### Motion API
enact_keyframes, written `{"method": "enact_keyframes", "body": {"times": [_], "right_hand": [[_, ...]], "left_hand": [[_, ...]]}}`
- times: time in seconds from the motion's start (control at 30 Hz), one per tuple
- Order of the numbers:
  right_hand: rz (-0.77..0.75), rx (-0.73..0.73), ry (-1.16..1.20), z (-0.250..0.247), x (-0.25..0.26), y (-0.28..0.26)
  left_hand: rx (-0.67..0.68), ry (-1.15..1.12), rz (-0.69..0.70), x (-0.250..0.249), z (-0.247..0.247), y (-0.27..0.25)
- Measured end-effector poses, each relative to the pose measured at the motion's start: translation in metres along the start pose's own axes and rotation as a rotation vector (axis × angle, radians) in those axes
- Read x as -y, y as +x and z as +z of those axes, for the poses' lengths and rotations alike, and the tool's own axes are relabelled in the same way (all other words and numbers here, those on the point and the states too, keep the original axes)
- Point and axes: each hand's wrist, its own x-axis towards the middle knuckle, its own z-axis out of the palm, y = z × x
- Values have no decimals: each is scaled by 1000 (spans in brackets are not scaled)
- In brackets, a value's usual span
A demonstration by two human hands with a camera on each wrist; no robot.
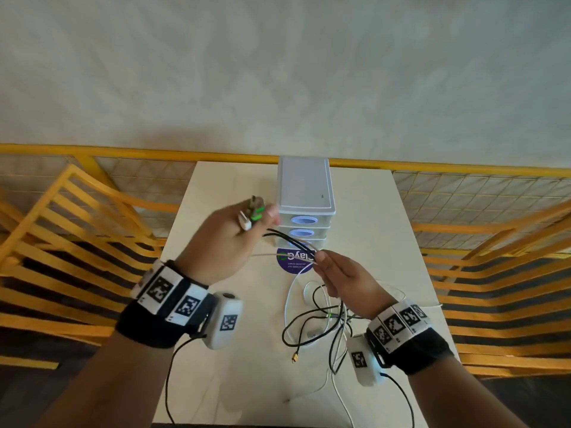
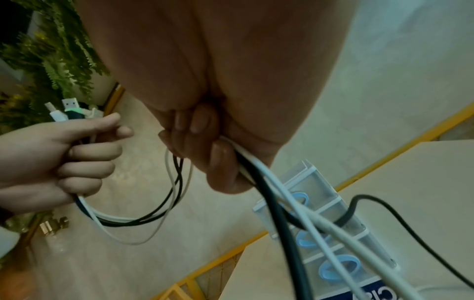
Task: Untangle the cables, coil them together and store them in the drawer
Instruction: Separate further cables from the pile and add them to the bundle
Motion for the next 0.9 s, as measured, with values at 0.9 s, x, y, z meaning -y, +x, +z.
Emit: {"method": "enact_keyframes", "body": {"times": [0.9], "right_hand": [[-114,20,-202,11,-43,13]], "left_hand": [[-91,402,232,10,-68,18]]}}
